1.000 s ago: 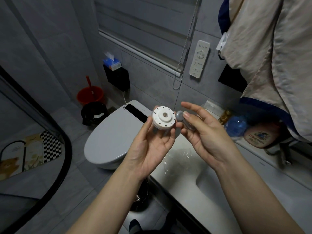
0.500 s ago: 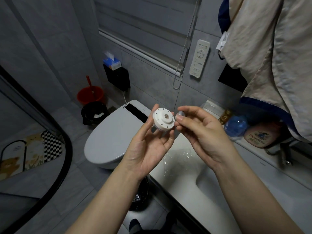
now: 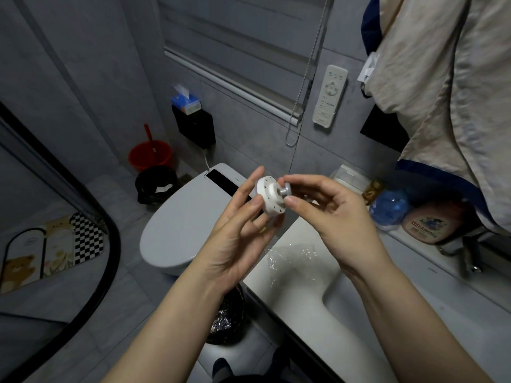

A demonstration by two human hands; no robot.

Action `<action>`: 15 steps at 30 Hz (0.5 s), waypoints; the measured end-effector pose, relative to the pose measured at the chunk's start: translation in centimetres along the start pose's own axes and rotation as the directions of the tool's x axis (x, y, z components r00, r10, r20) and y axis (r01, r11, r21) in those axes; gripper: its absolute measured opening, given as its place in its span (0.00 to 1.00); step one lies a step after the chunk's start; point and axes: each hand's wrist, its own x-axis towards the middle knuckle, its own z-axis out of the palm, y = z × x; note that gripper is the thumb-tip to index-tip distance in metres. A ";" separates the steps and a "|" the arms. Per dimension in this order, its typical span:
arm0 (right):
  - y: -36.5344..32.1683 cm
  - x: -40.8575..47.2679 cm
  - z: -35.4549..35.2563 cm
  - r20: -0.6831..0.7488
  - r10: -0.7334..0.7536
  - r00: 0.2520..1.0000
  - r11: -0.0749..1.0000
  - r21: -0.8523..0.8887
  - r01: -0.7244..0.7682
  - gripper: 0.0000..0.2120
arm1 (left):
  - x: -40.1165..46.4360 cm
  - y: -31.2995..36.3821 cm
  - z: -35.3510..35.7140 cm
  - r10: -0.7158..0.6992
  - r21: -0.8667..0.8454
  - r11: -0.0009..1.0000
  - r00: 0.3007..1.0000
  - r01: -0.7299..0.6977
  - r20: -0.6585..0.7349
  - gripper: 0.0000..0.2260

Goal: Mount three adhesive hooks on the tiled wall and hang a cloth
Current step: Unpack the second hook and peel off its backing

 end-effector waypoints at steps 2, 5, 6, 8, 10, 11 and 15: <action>0.0 0.0 -0.2 0.015 -0.011 1.000 0.998 -0.056 0.012 0.13 | -0.1 0.2 0.1 0.019 0.081 0.997 1.000 -0.018 -0.010 0.20; -0.2 0.2 -0.7 0.026 -0.045 0.999 0.977 -0.209 0.050 0.13 | 0.0 0.3 0.0 0.055 0.207 0.977 0.998 -0.049 -0.023 0.21; -0.2 0.2 -0.8 0.026 -0.047 0.999 0.967 -0.248 0.052 0.12 | 0.1 0.4 0.0 0.071 0.249 0.967 0.997 -0.063 -0.025 0.21; -0.1 0.4 -0.8 0.006 -0.006 1.000 0.969 -0.248 0.007 0.11 | 0.1 0.4 -0.1 0.109 0.326 0.941 0.994 -0.094 -0.028 0.22; -0.1 0.5 -0.8 -0.038 0.060 0.998 0.978 -0.200 -0.066 0.10 | 0.1 0.4 0.0 0.157 0.424 0.896 0.987 -0.131 -0.027 0.22; -0.1 0.6 -0.8 -0.057 0.087 0.995 0.981 -0.171 -0.095 0.10 | 0.0 0.5 0.1 0.185 0.482 0.863 0.983 -0.152 -0.021 0.23; -0.2 0.5 -0.8 -0.070 0.111 0.991 0.988 -0.099 -0.117 0.04 | -0.3 0.6 0.5 0.266 0.627 0.744 0.963 -0.230 0.038 0.23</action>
